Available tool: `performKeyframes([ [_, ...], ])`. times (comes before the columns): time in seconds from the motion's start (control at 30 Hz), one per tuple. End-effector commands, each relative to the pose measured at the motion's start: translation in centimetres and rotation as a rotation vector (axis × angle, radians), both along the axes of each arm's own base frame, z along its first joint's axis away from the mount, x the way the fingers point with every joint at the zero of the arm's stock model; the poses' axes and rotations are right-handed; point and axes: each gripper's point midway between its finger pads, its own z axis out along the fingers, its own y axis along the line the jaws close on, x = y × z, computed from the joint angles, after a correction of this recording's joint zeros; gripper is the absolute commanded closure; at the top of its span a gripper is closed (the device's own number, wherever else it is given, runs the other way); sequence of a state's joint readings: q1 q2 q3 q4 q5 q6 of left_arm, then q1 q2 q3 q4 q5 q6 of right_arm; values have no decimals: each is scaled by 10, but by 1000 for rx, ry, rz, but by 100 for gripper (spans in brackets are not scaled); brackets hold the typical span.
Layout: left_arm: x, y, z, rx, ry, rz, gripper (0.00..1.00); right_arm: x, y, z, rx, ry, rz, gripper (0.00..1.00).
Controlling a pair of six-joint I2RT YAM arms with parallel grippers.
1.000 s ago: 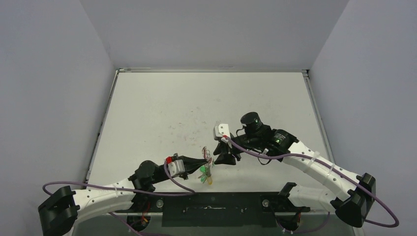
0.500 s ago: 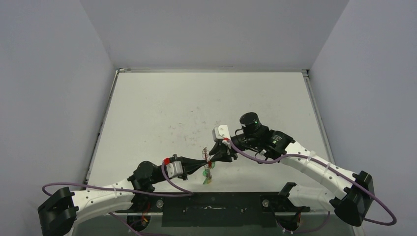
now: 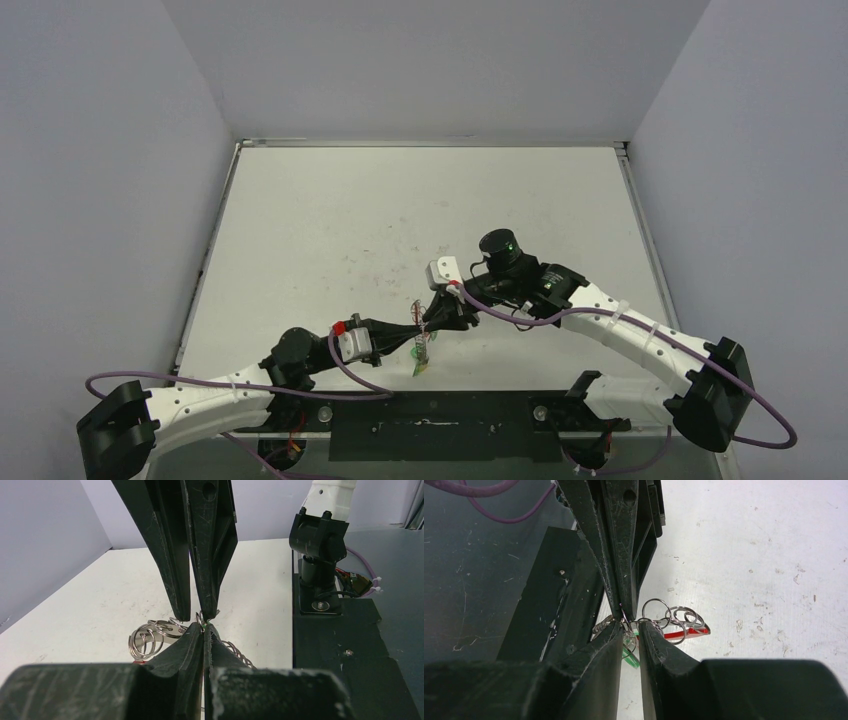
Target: Put the keys on the keyring
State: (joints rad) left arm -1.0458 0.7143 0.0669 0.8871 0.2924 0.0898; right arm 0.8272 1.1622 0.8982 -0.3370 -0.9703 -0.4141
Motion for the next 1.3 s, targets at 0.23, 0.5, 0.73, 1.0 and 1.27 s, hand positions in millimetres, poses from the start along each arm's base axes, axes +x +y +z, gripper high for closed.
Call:
performKeyframes([
  [0.23,-3,3,37,-114,-59,-6,100,-5,8,3,47,-19,74,100],
  [0.5,6,6,30,-64,-27,51,86,8,0,11,-49,-7,-49,100],
  [0.73,16,8,18,87,-7,100,78,24,-23,-14,-396,106,-211,100],
  [1.0,23,0,6,215,43,110,78,25,-28,-29,-666,89,-278,100],
  [1.27,23,-13,-1,236,62,72,72,20,-6,-16,-598,103,-262,100],
])
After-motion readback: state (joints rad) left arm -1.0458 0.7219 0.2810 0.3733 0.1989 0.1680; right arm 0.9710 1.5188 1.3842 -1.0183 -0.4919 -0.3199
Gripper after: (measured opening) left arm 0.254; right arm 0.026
